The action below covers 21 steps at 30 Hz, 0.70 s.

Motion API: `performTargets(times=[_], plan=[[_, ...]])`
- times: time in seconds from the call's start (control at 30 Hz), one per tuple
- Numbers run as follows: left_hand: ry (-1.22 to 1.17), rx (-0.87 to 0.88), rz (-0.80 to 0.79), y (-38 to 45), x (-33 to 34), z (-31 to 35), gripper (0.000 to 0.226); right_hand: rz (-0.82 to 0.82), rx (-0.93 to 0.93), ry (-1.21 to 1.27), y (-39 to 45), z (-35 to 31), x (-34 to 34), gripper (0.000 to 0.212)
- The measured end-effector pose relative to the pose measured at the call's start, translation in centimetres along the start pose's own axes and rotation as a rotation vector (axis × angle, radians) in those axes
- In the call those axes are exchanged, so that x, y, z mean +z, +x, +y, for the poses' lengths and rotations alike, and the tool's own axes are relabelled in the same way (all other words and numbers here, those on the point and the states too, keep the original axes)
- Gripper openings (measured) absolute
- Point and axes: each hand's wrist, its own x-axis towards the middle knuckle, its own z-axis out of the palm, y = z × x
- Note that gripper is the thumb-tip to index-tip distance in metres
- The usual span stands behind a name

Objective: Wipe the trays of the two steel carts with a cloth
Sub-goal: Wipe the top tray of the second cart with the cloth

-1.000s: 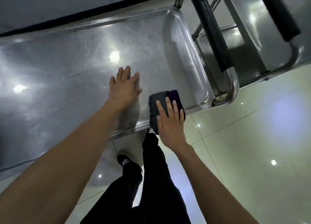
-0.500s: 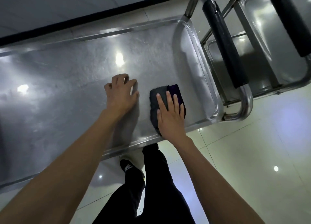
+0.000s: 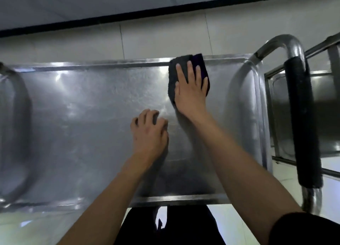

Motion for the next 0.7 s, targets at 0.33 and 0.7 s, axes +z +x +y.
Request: performTargets(times=[0.33,0.7], plan=[[-0.051,-0.005,-0.064,-0.1,-1.1,-0.2,0.028,0.013,-0.028,0.001,3.0,-1.0,0.3,0.059],[0.032,0.102,-0.211,-3.3,-2.0,-3.9,0.048,-0.054,0.059,-0.026,-14.9,-0.3,2.1,0.057]])
